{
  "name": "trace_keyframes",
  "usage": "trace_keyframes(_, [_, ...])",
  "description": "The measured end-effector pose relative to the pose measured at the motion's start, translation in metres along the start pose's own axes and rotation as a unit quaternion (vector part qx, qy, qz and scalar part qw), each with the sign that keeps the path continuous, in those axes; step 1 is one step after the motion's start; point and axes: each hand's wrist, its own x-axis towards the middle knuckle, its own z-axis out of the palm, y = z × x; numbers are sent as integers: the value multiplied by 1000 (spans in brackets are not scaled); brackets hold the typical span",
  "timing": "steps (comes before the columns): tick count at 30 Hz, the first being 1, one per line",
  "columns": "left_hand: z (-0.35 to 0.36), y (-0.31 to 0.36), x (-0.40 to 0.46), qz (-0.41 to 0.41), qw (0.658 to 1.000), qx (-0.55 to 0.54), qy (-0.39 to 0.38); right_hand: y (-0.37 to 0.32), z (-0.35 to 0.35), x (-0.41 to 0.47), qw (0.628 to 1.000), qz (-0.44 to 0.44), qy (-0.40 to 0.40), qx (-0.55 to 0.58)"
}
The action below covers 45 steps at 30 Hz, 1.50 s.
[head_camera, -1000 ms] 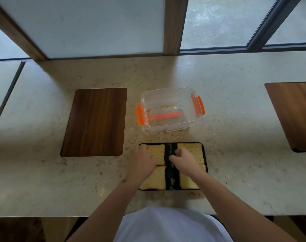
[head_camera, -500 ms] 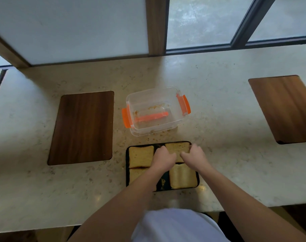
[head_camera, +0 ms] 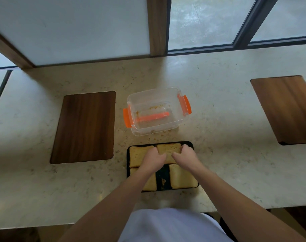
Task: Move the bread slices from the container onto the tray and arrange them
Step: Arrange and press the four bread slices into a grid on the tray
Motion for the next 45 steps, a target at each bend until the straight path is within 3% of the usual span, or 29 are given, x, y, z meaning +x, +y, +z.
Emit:
trace_keyframes(12, [17,-4,-8,20,1000,9,4,52,-3,-17,998,-26,54,14])
trace_keyframes(21, [11,8,-5,2,1000,-10,6,14,-7,-3,999,-35,28,-14])
trace_keyframes(35, [14,6,-25,27,999,-12,23,41,-16,-20,997,-51,55,-4])
trace_keyframes(41, [39,-15,-66,14,996,-54,-74,82,-19,-57,998,-31,37,-28])
trace_keyframes(45, [45,-13,-65,12,994,-57,-88,84,-18,-61,999,-22,14,-21])
